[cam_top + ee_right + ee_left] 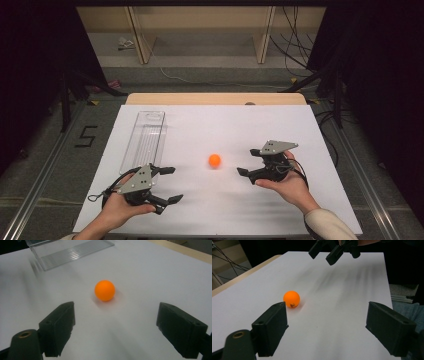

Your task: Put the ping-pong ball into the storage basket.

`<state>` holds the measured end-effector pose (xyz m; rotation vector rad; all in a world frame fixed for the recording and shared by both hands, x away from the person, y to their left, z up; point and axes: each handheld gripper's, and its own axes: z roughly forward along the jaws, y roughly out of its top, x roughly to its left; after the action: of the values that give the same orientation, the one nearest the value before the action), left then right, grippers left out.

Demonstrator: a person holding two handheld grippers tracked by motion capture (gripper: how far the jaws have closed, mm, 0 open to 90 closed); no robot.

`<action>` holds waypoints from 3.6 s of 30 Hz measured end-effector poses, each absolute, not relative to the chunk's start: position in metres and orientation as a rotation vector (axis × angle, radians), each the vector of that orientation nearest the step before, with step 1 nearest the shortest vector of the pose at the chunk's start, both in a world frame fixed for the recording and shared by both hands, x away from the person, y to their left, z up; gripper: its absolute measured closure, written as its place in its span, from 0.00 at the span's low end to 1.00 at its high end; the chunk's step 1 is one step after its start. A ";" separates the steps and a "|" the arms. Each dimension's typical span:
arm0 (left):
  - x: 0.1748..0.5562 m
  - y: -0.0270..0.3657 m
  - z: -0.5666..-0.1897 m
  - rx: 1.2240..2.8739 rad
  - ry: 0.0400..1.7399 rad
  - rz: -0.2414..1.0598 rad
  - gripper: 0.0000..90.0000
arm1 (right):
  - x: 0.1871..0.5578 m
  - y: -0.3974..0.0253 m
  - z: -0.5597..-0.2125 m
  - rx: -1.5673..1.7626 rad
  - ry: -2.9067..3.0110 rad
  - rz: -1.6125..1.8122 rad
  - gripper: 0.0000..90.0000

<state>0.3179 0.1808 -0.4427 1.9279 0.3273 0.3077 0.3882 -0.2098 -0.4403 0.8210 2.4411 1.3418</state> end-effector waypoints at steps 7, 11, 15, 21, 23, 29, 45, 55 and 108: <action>0.318 0.181 -0.443 1.932 0.325 0.306 0.19 | 0.393 -0.204 -0.442 0.815 2.450 1.338 0.18; 0.318 0.181 -0.443 1.932 0.329 0.305 0.19 | 0.396 -0.202 -0.442 0.815 2.453 1.336 0.18; 0.318 0.181 -0.443 1.931 0.329 0.305 0.19 | 0.399 -0.197 -0.443 0.810 2.459 1.334 0.18; 0.318 0.181 -0.443 1.932 0.328 0.304 0.19 | 0.405 -0.189 -0.445 0.805 2.471 1.328 0.18; 0.318 0.181 -0.443 1.932 0.324 0.305 0.19 | 0.407 -0.186 -0.447 0.805 2.480 1.323 0.18; 0.318 0.181 -0.443 1.932 0.323 0.304 0.19 | 0.412 -0.179 -0.448 0.798 2.489 1.319 0.18; 0.318 0.181 -0.443 1.934 0.322 0.306 0.19 | 0.422 -0.164 -0.453 0.787 2.512 1.307 0.18; 0.318 0.181 -0.442 1.934 0.321 0.305 0.19 | 0.428 -0.153 -0.458 0.775 2.534 1.299 0.18; 0.317 0.181 -0.443 1.936 0.318 0.301 0.19 | 0.453 -0.112 -0.488 0.776 2.638 1.221 0.18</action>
<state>0.3174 0.1806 -0.4425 1.9357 0.3176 0.3010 0.4532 -0.1119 -0.4884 0.7760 2.6384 1.2214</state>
